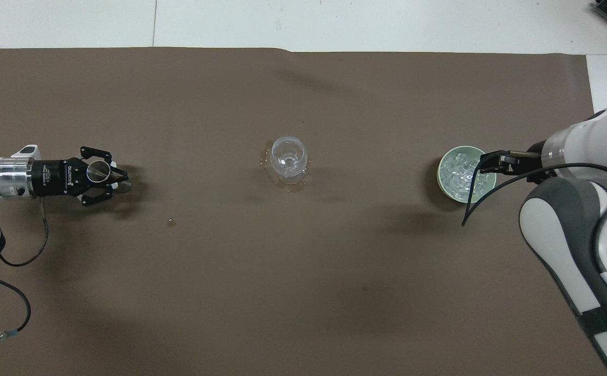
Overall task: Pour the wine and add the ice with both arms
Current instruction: 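Reach the right gripper to the green ice bowl and grasp its rim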
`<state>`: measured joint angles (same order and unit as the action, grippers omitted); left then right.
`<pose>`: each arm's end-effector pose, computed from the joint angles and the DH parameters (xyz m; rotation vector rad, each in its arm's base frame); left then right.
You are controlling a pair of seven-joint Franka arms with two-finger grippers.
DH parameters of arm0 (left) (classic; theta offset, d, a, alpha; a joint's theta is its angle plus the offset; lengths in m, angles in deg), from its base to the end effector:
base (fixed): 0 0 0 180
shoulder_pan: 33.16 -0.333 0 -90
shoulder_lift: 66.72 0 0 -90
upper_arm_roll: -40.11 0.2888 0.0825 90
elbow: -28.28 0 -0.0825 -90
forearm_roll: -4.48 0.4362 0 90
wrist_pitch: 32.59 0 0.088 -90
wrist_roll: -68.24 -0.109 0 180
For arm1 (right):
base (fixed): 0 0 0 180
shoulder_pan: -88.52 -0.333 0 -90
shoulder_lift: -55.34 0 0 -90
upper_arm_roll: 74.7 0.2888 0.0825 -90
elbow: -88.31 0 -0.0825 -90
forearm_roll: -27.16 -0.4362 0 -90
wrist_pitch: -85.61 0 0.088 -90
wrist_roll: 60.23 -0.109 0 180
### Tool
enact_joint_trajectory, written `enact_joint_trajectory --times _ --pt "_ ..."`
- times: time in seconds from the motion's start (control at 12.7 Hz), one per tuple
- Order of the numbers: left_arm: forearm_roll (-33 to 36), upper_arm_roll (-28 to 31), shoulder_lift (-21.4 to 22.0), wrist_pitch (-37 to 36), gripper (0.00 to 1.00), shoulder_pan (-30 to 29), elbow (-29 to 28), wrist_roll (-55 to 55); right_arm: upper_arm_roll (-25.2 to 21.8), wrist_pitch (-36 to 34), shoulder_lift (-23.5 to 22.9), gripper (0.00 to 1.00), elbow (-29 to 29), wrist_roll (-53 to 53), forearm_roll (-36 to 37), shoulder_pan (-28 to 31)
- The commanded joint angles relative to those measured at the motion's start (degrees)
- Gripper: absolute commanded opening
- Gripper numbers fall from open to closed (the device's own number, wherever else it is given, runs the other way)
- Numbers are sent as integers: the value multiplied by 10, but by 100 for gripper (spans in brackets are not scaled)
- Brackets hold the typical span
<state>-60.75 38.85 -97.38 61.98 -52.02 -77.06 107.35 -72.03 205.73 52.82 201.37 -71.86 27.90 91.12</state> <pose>0.6162 0.0989 0.1851 1.4523 1.4357 -0.9616 0.6205 -0.0001 0.4023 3.1228 -0.3068 0.1253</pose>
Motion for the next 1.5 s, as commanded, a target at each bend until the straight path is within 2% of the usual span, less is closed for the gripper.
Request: enact_joint_trajectory --times 0.0,0.16,0.79,1.11,1.26,1.34,1.42 --pt "-17 -2 -8 -14 0 -7 8 -1 1 42 2 100 36 14 6 2" --pt "-17 -2 -8 -36 0 -9 8 -2 2 70 -17 100 46 14 18 2" --pt "-30 -1 -9 -29 0 -5 0 -9 2 136 -60 100 62 13 35 -9" --pt "-31 -1 -9 -27 0 -2 -1 -24 1 158 -78 88 62 13 50 -9" --pt "-30 -1 -9 -28 0 -2 -1 -25 1 159 -79 63 62 13 50 -8" --pt "-29 -1 -9 -28 0 -2 -1 -27 2 159 -79 63 62 13 50 -8" --pt "-27 -1 -9 -28 13 -2 -1 -28 2 163 -83 63 62 13 50 -8"
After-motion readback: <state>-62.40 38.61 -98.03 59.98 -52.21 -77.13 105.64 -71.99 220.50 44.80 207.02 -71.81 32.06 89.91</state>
